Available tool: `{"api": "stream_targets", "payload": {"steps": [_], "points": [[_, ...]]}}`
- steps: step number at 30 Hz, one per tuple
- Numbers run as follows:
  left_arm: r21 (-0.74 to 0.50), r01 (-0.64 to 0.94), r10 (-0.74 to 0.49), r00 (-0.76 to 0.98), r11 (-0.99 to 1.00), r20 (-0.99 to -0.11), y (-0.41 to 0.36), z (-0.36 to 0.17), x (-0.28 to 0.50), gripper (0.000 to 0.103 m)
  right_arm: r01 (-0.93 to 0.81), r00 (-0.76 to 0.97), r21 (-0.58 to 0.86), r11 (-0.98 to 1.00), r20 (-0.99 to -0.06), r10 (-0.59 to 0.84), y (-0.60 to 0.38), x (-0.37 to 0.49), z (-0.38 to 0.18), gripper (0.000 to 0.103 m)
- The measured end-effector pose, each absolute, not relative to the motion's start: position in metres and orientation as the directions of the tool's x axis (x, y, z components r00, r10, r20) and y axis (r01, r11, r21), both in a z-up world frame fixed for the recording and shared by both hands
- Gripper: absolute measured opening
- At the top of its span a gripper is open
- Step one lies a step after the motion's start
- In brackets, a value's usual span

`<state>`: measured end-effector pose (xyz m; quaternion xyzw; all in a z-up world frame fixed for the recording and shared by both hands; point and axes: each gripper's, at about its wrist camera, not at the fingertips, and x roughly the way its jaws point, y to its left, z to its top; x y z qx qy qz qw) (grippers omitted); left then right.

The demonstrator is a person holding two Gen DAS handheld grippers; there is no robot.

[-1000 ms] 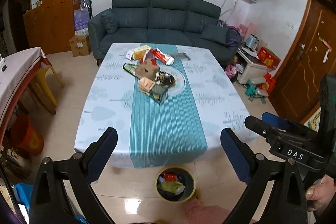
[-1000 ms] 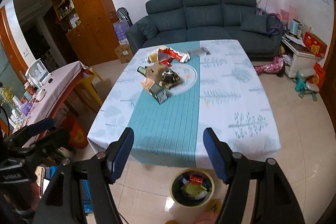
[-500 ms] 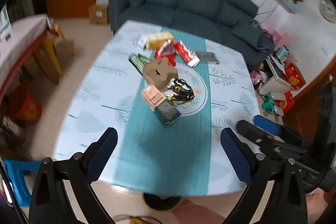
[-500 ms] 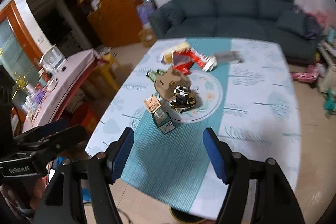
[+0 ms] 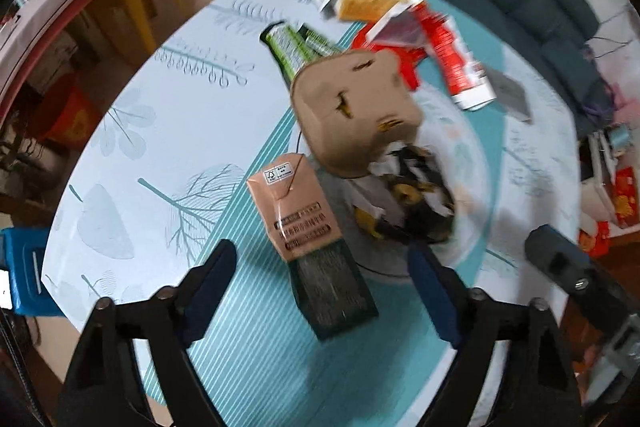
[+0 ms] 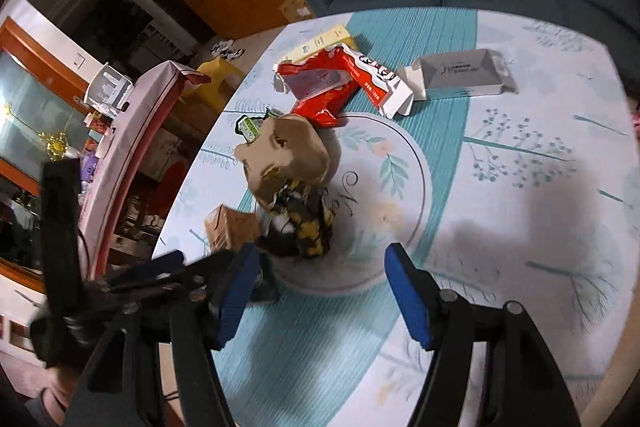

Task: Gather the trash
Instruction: 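Grasp the brown milk carton with the left tool while the right tool grasps the black-and-yellow wrapper, then carry the milk carton and wrapper to the black bin and release both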

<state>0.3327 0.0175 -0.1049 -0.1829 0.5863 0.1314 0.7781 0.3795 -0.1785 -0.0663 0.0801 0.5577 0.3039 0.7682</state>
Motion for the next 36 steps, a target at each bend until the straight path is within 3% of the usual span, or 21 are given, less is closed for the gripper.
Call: {"api": "stream_targets", "payload": {"steps": [5, 7, 8, 9, 15, 22, 24, 36], "points": [[-0.121, -0.455, -0.009, 0.241, 0.882, -0.971, 0.022, -0.123, 0.335, 0.072, -0.384, 0.098, 0.507, 0.771, -0.808, 0.58, -0.159, 0.404, -0.091, 0.067], [-0.12, -0.462, -0.006, 0.24, 0.879, -0.971, 0.024, -0.126, 0.333, 0.06, -0.389, 0.057, 0.525, 0.757, -0.807, 0.588, -0.148, 0.407, -0.1, 0.067], [-0.128, -0.464, -0.017, 0.236, 0.877, -0.972, 0.026, -0.128, 0.333, 0.047, -0.394, 0.038, 0.531, 0.751, -0.806, 0.59, -0.141, 0.408, -0.105, 0.067], [-0.135, -0.47, -0.025, 0.233, 0.872, -0.972, 0.028, -0.129, 0.332, 0.044, -0.398, 0.025, 0.533, 0.747, -0.807, 0.59, -0.135, 0.409, -0.109, 0.067], [-0.144, -0.491, -0.028, 0.235, 0.859, -0.972, 0.038, -0.131, 0.321, 0.033, -0.402, -0.026, 0.556, 0.728, -0.801, 0.598, -0.103, 0.413, -0.124, 0.067], [-0.14, -0.508, -0.018, 0.238, 0.85, -0.971, 0.042, -0.133, 0.313, 0.033, -0.401, -0.077, 0.585, 0.705, -0.788, 0.61, -0.08, 0.409, -0.138, 0.063], [-0.139, -0.51, -0.018, 0.235, 0.849, -0.972, 0.042, -0.134, 0.31, 0.033, -0.417, -0.089, 0.589, 0.692, -0.784, 0.614, -0.075, 0.404, -0.14, 0.047], [-0.162, -0.43, -0.044, 0.271, 0.888, -0.962, 0.044, -0.104, 0.255, 0.033, -0.435, -0.004, 0.51, 0.742, -0.825, 0.564, -0.109, 0.361, -0.121, 0.043]]}}
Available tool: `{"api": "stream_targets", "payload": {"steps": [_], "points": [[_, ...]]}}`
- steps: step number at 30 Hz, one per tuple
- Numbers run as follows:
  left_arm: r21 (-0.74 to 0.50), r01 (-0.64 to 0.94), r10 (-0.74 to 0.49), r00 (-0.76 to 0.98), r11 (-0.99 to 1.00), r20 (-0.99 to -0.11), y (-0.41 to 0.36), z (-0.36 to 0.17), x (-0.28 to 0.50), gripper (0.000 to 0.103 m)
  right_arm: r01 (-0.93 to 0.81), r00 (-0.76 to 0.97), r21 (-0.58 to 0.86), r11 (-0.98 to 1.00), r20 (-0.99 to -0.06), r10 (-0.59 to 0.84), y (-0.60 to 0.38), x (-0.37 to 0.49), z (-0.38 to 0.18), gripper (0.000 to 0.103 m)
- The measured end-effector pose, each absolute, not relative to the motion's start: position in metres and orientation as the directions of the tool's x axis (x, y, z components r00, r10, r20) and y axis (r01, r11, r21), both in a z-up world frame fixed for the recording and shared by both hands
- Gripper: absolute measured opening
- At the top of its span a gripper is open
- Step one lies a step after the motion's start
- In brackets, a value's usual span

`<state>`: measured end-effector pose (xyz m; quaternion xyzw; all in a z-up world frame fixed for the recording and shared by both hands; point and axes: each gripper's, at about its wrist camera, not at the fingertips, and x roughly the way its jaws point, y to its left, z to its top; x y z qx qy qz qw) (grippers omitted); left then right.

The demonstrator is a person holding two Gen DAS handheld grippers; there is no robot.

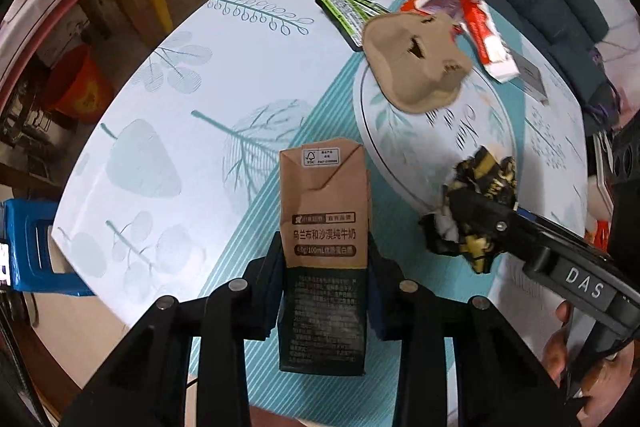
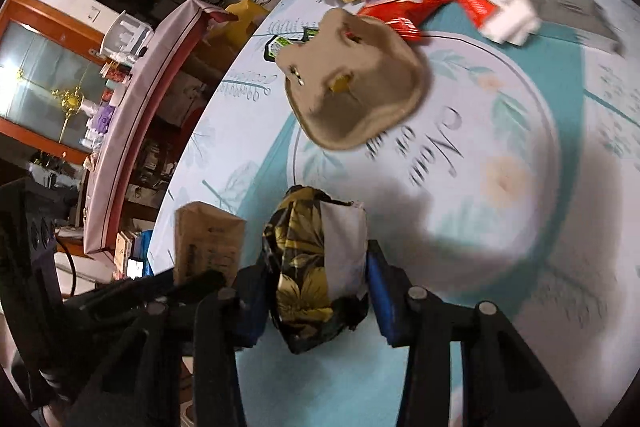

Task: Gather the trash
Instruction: 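Carry the milk carton and wrapper to the black bin and release both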

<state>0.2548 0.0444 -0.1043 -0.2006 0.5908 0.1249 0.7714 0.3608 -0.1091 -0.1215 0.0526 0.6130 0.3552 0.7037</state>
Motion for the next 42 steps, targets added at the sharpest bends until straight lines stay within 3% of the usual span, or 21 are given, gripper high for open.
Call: {"api": "stream_targets", "payload": {"steps": [11, 24, 35, 42], "points": [[-0.164, -0.174, -0.097, 0.339, 0.971, -0.936, 0.032, -0.058, 0.167, 0.033, -0.289, 0.169, 0.497, 0.819, -0.815, 0.554, -0.165, 0.257, -0.074, 0.043], [-0.182, 0.049, -0.186, 0.412, 0.982, -0.892, 0.056, -0.032, 0.053, 0.033, -0.123, 0.341, 0.464, 0.877, -0.81, 0.477, -0.158, 0.09, -0.048, 0.043], [-0.196, 0.142, -0.233, 0.335, 0.97, -0.913, 0.043, -0.067, -0.01, 0.033, -0.043, 0.287, 0.399, 0.916, -0.873, 0.394, -0.148, 0.0, -0.074, 0.043], [-0.232, 0.104, -0.252, 0.275, 0.967, -0.928, 0.027, -0.132, -0.015, 0.033, 0.048, 0.199, 0.361, 0.931, -0.917, 0.345, -0.164, -0.014, -0.138, 0.043]]}}
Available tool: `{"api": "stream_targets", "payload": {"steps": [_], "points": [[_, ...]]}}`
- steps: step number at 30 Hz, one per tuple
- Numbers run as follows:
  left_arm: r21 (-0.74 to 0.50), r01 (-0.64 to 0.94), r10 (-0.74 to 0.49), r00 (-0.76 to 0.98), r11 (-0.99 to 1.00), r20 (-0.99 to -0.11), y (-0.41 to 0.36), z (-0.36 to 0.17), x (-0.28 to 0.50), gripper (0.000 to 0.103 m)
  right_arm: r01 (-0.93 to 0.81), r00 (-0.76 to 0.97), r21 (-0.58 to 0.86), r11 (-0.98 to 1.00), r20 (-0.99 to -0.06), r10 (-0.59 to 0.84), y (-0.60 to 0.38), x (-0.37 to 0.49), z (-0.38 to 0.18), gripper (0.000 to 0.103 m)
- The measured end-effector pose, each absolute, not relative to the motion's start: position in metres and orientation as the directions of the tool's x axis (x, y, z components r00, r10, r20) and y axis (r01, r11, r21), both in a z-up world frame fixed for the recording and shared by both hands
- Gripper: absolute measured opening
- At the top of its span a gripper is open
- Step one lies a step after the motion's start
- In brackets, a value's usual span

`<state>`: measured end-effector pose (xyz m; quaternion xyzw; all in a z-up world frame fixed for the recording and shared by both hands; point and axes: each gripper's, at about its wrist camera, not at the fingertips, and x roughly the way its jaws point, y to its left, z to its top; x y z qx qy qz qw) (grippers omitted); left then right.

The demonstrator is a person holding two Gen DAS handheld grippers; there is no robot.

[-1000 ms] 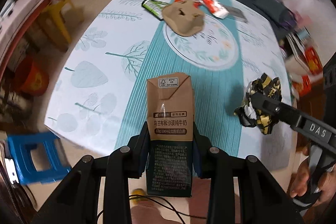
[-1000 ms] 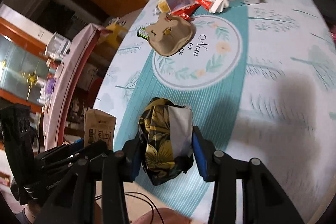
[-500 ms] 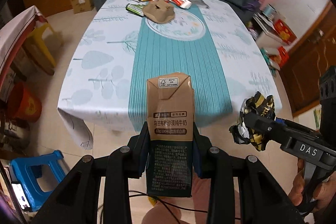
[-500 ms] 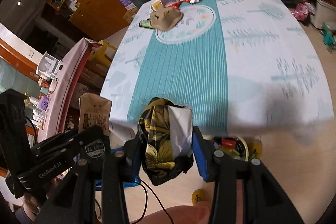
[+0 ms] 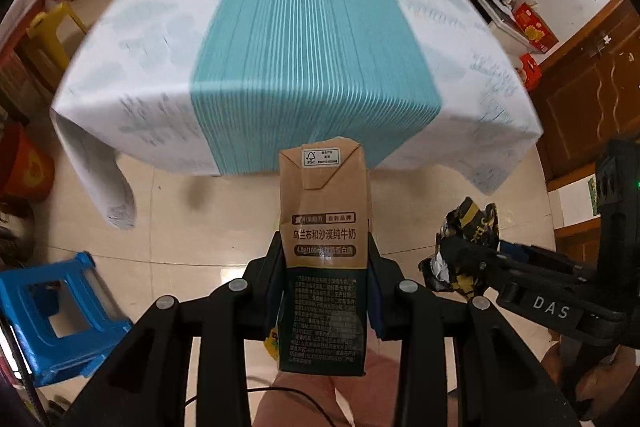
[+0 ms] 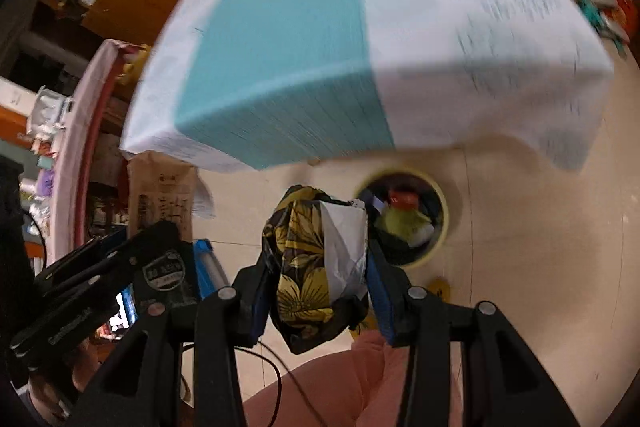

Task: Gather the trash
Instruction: 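Carry the milk carton and wrapper to the black bin and release both, then raise both tools back toward the table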

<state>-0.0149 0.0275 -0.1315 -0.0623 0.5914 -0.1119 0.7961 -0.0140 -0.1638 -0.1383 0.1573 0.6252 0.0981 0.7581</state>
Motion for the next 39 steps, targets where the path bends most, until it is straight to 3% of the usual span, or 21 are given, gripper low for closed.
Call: {"api": "stream_targets", "payload": {"steps": [9, 17, 19, 21, 23, 24, 29, 39], "points": [[-0.225, 0.058, -0.233, 0.221, 0.973, -0.947, 0.002, -0.266, 0.011, 0.033, 0.143, 0.122, 0.33, 0.933, -0.942, 0.314, -0.186, -0.012, -0.281, 0.044], [-0.203, 0.064, -0.212, 0.189, 0.977, -0.959, -0.018, -0.349, 0.035, 0.034, 0.22, 0.104, 0.371, 0.902, -0.928, 0.357, -0.195, 0.006, -0.383, 0.048], [-0.205, 0.064, -0.214, 0.179, 0.977, -0.96, -0.019, -0.362, 0.037, 0.039, 0.238, 0.102, 0.38, 0.894, -0.925, 0.366, -0.195, 0.012, -0.4, 0.051], [-0.19, 0.06, -0.198, 0.181, 0.98, -0.963, -0.02, -0.375, 0.039, 0.07, 0.257, 0.099, 0.391, 0.884, -0.921, 0.378, -0.196, 0.019, -0.416, 0.059], [-0.176, 0.054, -0.183, 0.196, 0.983, -0.963, -0.02, -0.38, 0.038, 0.089, 0.263, 0.108, 0.383, 0.886, -0.924, 0.367, -0.198, 0.025, -0.425, 0.068], [-0.168, 0.052, -0.175, 0.191, 0.984, -0.966, -0.021, -0.383, 0.039, 0.093, 0.259, 0.118, 0.374, 0.89, -0.927, 0.355, -0.198, 0.028, -0.429, 0.072], [-0.131, 0.034, -0.135, 0.201, 0.991, -0.97, -0.015, -0.386, 0.041, 0.093, 0.26, 0.131, 0.345, 0.902, -0.938, 0.321, -0.202, 0.036, -0.437, 0.072], [-0.121, 0.04, -0.127, 0.279, 0.992, -0.952, -0.016, -0.331, 0.037, 0.093, 0.213, 0.171, 0.322, 0.923, -0.942, 0.289, -0.203, 0.029, -0.396, 0.072]]}}
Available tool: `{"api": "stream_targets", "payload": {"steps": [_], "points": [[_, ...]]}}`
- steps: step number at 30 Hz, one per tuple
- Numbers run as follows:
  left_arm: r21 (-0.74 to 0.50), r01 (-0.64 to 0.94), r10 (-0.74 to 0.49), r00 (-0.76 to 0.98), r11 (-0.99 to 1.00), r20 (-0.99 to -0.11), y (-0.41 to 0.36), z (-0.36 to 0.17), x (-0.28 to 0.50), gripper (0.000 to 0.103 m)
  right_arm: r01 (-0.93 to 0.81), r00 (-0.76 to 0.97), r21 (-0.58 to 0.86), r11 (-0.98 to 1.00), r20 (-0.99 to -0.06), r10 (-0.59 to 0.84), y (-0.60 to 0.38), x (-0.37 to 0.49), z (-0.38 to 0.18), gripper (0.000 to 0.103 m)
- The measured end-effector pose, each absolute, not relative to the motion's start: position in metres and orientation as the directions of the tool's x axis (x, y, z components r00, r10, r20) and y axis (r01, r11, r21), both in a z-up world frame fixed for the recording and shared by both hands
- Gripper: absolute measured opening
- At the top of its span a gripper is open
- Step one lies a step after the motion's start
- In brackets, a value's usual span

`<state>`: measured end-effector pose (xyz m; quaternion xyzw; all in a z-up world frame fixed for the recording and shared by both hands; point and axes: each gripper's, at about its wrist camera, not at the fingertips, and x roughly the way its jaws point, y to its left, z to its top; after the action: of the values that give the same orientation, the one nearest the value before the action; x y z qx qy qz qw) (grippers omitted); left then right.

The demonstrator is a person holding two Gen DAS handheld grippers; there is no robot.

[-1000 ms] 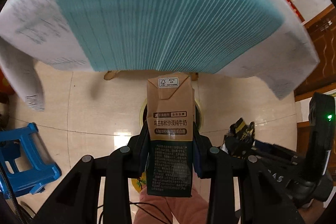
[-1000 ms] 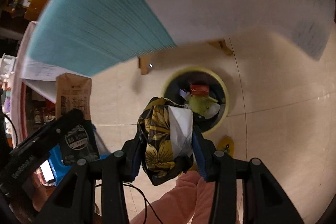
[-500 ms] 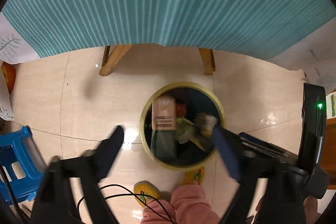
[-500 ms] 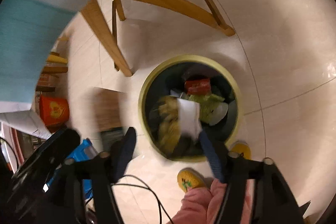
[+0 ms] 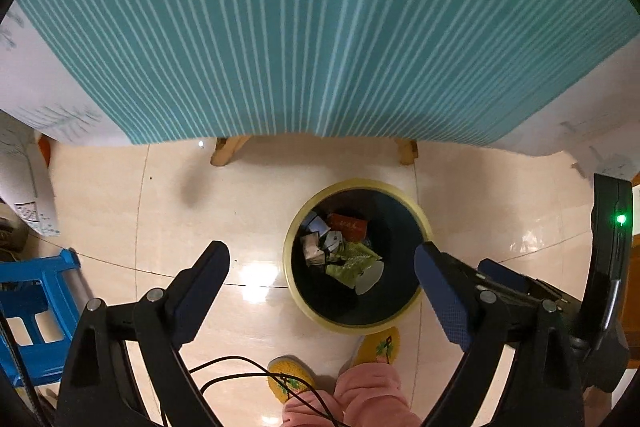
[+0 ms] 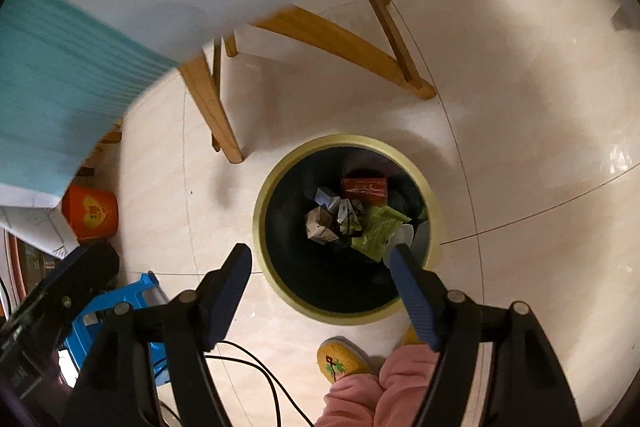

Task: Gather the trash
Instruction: 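Raise both tools back toward the table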

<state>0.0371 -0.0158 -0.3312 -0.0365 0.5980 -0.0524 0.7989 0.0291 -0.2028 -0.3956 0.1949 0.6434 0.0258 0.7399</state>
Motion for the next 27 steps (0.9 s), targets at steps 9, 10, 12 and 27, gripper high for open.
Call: {"api": "stream_targets", "payload": {"steps": [9, 10, 12, 27], "points": [[-0.135, 0.059, -0.147, 0.323, 0.989, -0.935, -0.014, -0.232, 0.02, 0.093, 0.146, 0.222, 0.315, 0.938, -0.934, 0.279, -0.201, 0.013, -0.306, 0.072], [-0.128, 0.064, -0.142, 0.331, 0.99, -0.933, -0.014, -0.222, 0.018, 0.093, 0.14, 0.228, 0.314, 0.939, -0.933, 0.278, -0.201, 0.012, -0.297, 0.072], [-0.107, 0.07, -0.126, 0.357, 0.992, -0.925, -0.012, -0.191, 0.01, 0.093, 0.122, 0.25, 0.315, 0.941, -0.928, 0.278, -0.199, 0.006, -0.266, 0.072], [-0.1, 0.084, -0.128, 0.482, 0.991, -0.867, 0.012, -0.037, -0.044, 0.089, 0.008, 0.422, 0.318, 0.948, -0.861, 0.285, -0.188, -0.035, -0.097, 0.072]]}}
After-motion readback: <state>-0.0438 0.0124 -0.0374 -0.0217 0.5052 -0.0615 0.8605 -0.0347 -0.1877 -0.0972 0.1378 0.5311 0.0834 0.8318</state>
